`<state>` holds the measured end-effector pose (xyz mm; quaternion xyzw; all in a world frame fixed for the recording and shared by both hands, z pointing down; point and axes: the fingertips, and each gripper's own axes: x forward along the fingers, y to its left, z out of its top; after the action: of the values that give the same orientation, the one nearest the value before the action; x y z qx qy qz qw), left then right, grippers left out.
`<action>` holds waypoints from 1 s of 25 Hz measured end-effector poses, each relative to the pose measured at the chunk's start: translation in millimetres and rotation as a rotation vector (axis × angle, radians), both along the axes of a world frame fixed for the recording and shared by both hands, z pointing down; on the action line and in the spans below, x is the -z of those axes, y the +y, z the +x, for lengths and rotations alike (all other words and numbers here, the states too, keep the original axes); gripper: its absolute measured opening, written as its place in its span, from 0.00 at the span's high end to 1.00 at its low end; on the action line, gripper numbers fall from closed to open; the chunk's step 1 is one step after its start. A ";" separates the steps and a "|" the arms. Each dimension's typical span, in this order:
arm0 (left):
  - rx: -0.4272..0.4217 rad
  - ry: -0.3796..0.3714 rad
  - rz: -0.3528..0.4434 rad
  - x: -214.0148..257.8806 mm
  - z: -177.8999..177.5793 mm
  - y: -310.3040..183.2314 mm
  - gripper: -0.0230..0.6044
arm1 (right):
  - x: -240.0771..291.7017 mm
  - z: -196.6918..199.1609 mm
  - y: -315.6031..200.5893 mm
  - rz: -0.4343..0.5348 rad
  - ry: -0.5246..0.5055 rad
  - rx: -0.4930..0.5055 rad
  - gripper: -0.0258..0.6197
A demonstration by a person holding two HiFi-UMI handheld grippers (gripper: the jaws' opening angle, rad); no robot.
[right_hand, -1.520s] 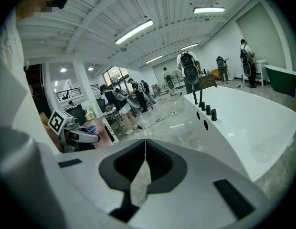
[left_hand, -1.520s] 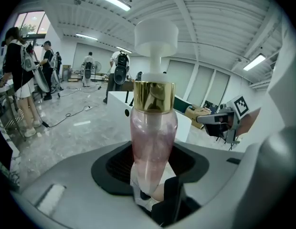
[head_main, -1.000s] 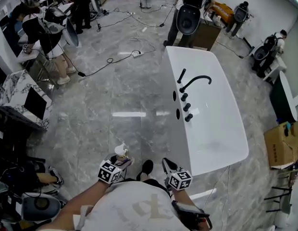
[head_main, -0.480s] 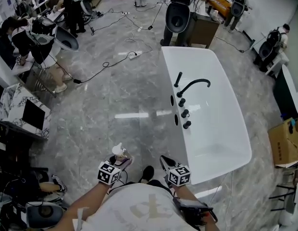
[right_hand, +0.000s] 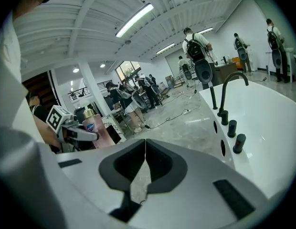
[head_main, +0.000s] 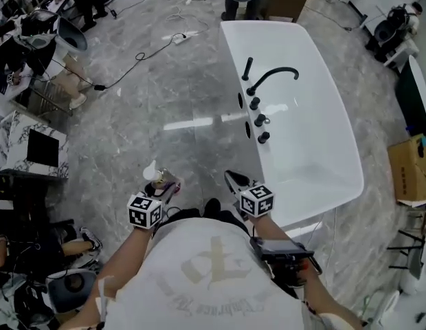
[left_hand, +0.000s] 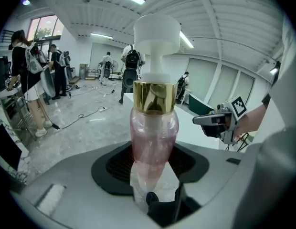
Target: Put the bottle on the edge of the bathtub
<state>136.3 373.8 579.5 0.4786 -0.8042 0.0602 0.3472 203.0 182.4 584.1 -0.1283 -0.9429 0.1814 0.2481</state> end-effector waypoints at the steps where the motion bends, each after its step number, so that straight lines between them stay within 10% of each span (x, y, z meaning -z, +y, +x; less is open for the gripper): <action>1: 0.010 0.002 -0.002 1.4 -2.2 -1.1 0.62 | 1.9 -2.4 -2.4 -0.002 0.002 0.003 0.95; 25: -0.050 0.024 -0.008 -4.6 -71.1 -83.3 0.61 | 7.7 -53.2 -79.1 0.006 0.018 -0.082 0.95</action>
<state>65.2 290.6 584.1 0.4979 -0.7875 0.0666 0.3571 149.7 103.2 576.4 -0.0870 -0.9456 0.1901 0.2493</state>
